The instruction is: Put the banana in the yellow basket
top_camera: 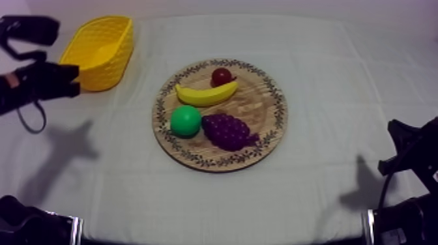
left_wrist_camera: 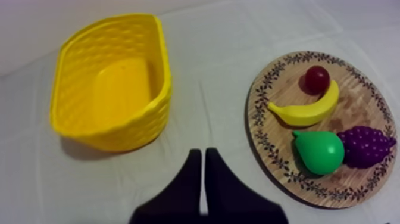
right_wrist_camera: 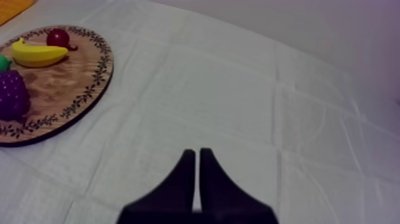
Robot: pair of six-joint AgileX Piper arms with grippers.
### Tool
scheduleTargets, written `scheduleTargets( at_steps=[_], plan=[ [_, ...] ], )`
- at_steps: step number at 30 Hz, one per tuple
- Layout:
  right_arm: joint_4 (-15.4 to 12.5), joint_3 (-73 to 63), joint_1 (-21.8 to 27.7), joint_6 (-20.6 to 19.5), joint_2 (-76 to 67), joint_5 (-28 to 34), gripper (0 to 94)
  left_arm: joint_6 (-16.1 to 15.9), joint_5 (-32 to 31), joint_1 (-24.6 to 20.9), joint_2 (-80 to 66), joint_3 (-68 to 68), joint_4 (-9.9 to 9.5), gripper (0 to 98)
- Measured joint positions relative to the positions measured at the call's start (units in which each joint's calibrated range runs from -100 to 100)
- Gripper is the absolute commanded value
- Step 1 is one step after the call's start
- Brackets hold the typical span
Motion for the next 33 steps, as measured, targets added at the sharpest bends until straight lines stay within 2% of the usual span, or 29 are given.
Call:
scheduleTargets(
  at_steps=[6, 12, 18, 26, 33],
  plan=[
    [0.00, 0.00, 0.00, 0.00, 0.00, 0.00, 0.5, -3.26, 4.41, 2.13, 14.54, -12.49, 1.78, 1.0],
    [0.00, 0.00, 0.00, 0.00, 0.00, 0.00, 0.5, -6.82, 10.73, 4.98, 25.99, -24.62, 2.24, 1.5],
    [0.00, 0.00, -0.10, 0.00, 0.00, 0.00, 0.5, -9.46, 14.31, 6.70, 33.77, -33.46, 2.43, 1.6],
    [0.00, 0.00, -0.10, 0.00, 0.00, 0.00, 0.5, -11.82, 20.67, 9.12, 41.92, -42.52, 2.21, 1.6],
    [0.00, 0.00, -0.10, -0.03, 0.00, -0.03, 0.5, -12.32, 25.02, 11.70, 47.46, -49.11, 0.99, 1.8]
  ],
)
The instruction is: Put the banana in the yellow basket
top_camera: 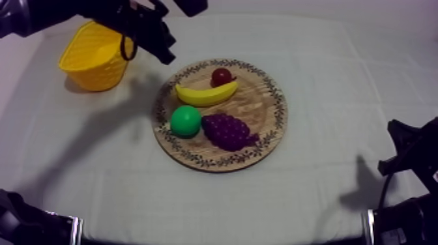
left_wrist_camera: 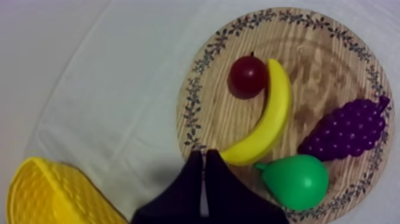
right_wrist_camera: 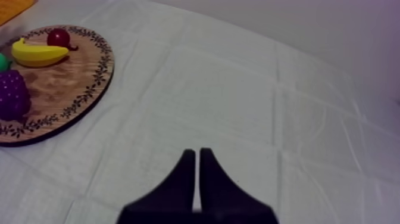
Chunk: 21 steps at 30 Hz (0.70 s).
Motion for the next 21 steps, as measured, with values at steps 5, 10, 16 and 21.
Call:
scheduleTargets(
  at_steps=[5, 10, 16, 21],
  plan=[
    [0.00, 0.00, 0.00, 0.00, 0.00, 0.00, 0.5, -0.23, 4.00, 1.62, 3.00, -4.45, -0.99, 2.3],
    [0.00, 0.00, 0.00, 0.00, 0.00, 0.00, 0.5, -0.89, 7.03, 2.62, 5.61, -6.65, -1.78, 2.6],
    [0.00, 0.00, 0.00, 0.00, 0.00, 0.00, 0.5, -1.42, 8.15, 3.30, 9.90, -7.62, -2.50, 2.9],
    [0.00, 0.00, 0.00, 0.00, 0.00, 0.00, 0.5, -1.84, 8.29, 3.07, 11.95, -8.21, -2.38, 7.3]
  ],
)
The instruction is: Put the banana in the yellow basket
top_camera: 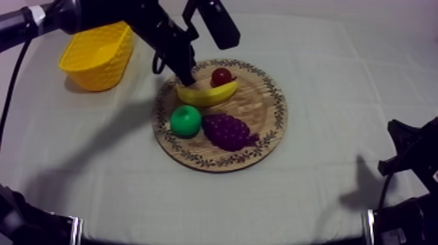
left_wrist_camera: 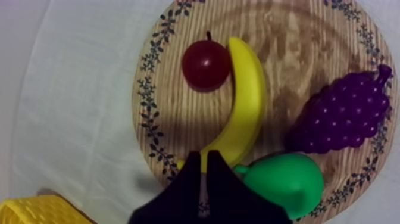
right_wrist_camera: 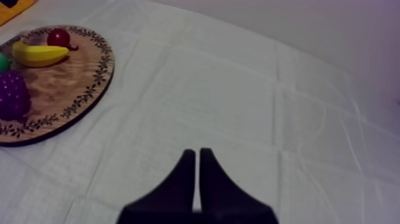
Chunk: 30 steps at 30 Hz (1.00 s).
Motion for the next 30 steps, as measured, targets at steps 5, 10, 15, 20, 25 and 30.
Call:
scheduleTargets(
  at_steps=[5, 10, 15, 20, 25, 30],
  plan=[
    [0.00, 0.00, -0.02, 0.00, 0.00, 0.00, 0.5, -0.54, 0.41, -0.22, -0.28, -0.54, 0.53, 10.0],
    [0.00, 0.00, -0.02, 0.00, 0.00, 0.00, 0.5, -1.41, 0.38, -0.49, -0.50, -0.49, 1.39, 10.5],
    [0.00, 0.00, -0.06, 0.00, 0.00, 0.00, 0.5, -1.69, -0.11, -0.71, -0.30, 0.12, 1.39, 22.5],
    [0.00, 0.00, -0.06, 0.00, 0.00, 0.00, 0.5, -0.88, 0.12, 0.25, -0.30, 0.80, -0.28, 60.7],
    [0.00, 0.00, -0.06, 0.00, 0.00, 0.00, 0.5, -0.51, -0.12, -0.11, -0.82, 0.79, -0.07, 88.0],
    [0.00, 0.00, -0.06, 0.00, 0.00, 0.00, 0.5, -0.54, -1.98, -0.37, -1.58, 2.37, 0.75, 93.9]
  ],
)
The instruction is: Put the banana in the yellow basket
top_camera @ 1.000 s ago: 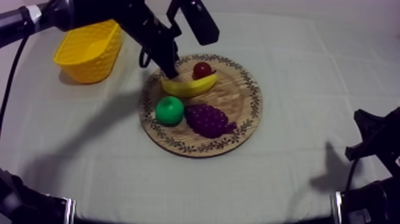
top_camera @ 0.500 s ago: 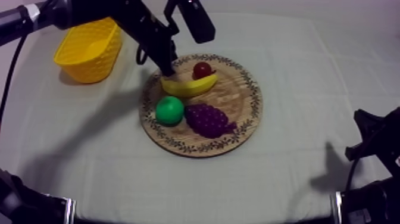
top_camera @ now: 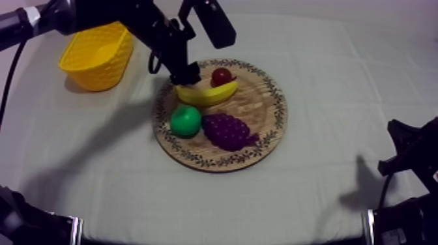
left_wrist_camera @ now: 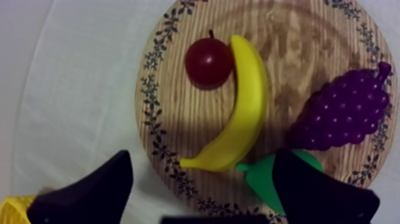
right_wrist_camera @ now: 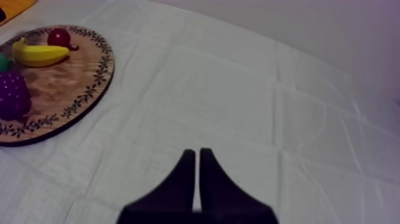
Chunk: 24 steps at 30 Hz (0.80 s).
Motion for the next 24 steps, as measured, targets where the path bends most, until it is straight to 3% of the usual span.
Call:
scheduleTargets(
  at_steps=[11, 24],
  plan=[
    [0.00, 0.00, 0.00, 0.03, 0.00, 0.00, 0.5, -0.17, -0.50, 0.15, 0.13, 1.22, -0.05, 95.2],
    [0.00, 0.00, 0.00, 0.03, 0.00, 0.00, 0.5, 0.28, 1.29, 0.95, 4.96, -1.91, -1.85, 95.3]
  ],
)
